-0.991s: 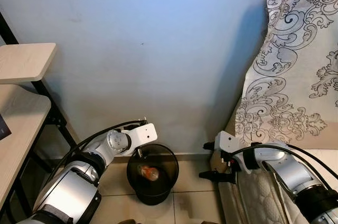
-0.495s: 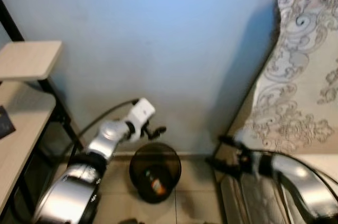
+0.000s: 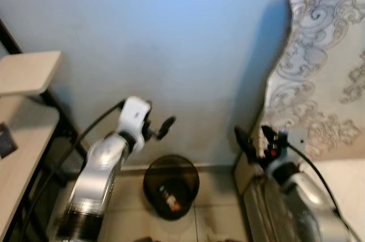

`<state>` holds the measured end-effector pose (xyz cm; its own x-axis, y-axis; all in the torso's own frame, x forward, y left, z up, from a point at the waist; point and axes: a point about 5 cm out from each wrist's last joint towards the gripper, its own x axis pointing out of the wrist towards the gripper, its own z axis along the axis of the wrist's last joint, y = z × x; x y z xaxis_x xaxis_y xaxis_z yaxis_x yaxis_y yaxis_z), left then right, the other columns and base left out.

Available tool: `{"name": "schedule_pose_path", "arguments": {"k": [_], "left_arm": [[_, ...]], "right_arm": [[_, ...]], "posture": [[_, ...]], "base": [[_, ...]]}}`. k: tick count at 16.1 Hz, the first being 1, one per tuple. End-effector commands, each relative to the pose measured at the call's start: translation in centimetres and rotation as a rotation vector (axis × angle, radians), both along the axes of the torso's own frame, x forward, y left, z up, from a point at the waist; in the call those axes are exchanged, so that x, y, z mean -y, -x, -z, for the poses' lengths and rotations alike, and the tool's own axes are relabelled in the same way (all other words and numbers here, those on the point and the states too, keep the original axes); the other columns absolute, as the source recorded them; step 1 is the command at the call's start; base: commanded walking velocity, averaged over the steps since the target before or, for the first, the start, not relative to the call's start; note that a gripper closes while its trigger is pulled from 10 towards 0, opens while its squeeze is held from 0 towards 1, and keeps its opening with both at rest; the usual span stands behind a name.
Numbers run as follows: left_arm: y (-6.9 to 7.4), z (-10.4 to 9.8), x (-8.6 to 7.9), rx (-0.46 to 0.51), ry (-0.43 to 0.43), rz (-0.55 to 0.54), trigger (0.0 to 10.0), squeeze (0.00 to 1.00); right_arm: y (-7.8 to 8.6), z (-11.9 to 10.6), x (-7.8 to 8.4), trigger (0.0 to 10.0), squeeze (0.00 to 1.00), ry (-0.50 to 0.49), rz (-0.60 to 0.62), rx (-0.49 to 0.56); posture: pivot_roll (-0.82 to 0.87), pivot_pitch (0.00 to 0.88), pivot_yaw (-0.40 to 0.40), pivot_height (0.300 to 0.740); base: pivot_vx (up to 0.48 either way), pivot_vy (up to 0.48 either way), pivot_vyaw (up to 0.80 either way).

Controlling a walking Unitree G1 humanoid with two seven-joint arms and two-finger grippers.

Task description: Clean up the room

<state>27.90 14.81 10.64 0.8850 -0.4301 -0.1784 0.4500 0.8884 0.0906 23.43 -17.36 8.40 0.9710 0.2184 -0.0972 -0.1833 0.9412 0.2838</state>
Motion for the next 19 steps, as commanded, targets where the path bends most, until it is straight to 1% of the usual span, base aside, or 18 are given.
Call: {"name": "schedule_pose_path", "arguments": {"k": [1,2,3,4,5,6,7,9,10,11,12,13,14,16,17,19], "left_arm": [[0.0,-1.1,-0.2,0.033,-0.004,-0.033,10.0,0.82],[1.1,-0.6,-0.8,-0.006,-0.022,-0.063,10.0,0.83],[1.4,-0.6,-1.1,-0.013,0.009,-0.105,10.0,0.85],[1.5,-0.5,-1.4,-0.012,0.013,-0.140,10.0,0.85],[1.8,-0.3,-2.2,-0.024,0.043,-0.207,10.0,0.84],[2.0,-0.4,-2.7,-0.021,0.041,-0.236,10.0,0.83],[2.1,-0.5,-3.0,-0.011,0.019,-0.237,10.0,0.83],[2.1,-0.8,-3.1,-0.025,0.036,-0.257,10.0,0.83],[2.6,-0.1,-2.9,-0.061,0.003,-0.250,10.0,0.83],[2.7,0.4,-3.1,-0.071,-0.021,-0.259,10.0,0.83],[2.6,0.7,-2.9,-0.094,0.020,-0.244,10.0,0.84],[1.6,0.4,-3.1,-0.089,0.029,-0.263,10.0,0.84],[1.3,0.2,-3.2,-0.077,0.016,-0.276,10.0,0.84],[0.9,0.0,-3.1,-0.067,-0.053,-0.220,10.0,0.83],[0.9,0.0,-3.0,-0.070,-0.036,-0.227,10.0,0.83],[0.9,0.1,-2.6,-0.069,-0.035,-0.217,10.0,0.83]], "right_arm": [[0.5,0.4,0.6,10.0,0.00,-0.003,0.060,-0.031],[1.2,1.1,0.3,10.0,0.00,-0.018,0.145,-0.068],[1.6,1.1,0.1,10.0,0.00,-0.019,0.169,-0.070],[1.7,1.1,0.1,10.0,0.00,-0.011,0.178,-0.068],[1.6,0.9,0.4,10.0,0.00,-0.039,0.221,-0.073],[1.2,0.7,0.5,10.0,0.00,-0.016,0.225,-0.065],[0.5,0.4,0.4,10.0,0.00,-0.003,0.207,-0.055],[-0.1,0.1,0.2,10.0,0.00,0.004,0.206,-0.054],[-0.6,0.3,-0.1,10.0,0.00,0.013,0.219,-0.073],[-0.8,0.5,-0.3,10.0,0.00,0.003,0.218,-0.083],[-1.3,0.3,-0.7,10.0,0.00,-0.011,0.198,-0.074],[-2.4,-0.2,-0.9,10.0,0.00,-0.019,0.176,-0.051],[-2.7,-0.5,-1.0,10.0,0.00,-0.011,0.166,-0.039],[-3.5,-1.1,-1.0,10.0,0.00,0.003,0.158,-0.014],[-3.7,-1.2,-0.9,10.0,0.00,0.007,0.161,-0.012],[-3.8,-1.2,-0.8,10.0,0.00,0.009,0.160,-0.012]], "posture": [[-0.04,0.000,0.047,0.740],[-0.03,0.000,0.034,0.740],[-0.02,0.000,0.027,0.740],[-0.02,0.000,0.026,0.740],[-0.02,0.000,0.025,0.740],[-0.02,0.000,0.016,0.740],[-0.01,0.000,0.009,0.740],[-0.01,0.000,0.004,0.740],[0.01,0.000,-0.013,0.740],[0.01,0.000,-0.014,0.740],[0.01,0.000,-0.019,0.740],[0.01,0.000,-0.014,0.740],[0.01,0.000,-0.014,0.740],[0.00,0.000,-0.010,0.740],[0.00,0.000,-0.009,0.740],[0.00,0.000,-0.007,0.740]], "base": [[0.000,0.000,-0.77],[0.000,0.000,-0.77],[0.000,0.000,-0.77],[0.000,0.000,-0.77],[0.000,0.000,-0.78],[0.000,0.000,-0.79],[0.000,0.000,-0.79],[0.000,0.000,-0.78],[0.000,0.000,-0.78],[0.000,0.000,-0.78],[0.000,0.000,-0.77],[0.000,0.000,-0.77],[0.000,0.000,-0.78],[0.000,0.000,-0.78],[0.000,0.000,-0.77],[0.000,0.000,-0.77]]}}
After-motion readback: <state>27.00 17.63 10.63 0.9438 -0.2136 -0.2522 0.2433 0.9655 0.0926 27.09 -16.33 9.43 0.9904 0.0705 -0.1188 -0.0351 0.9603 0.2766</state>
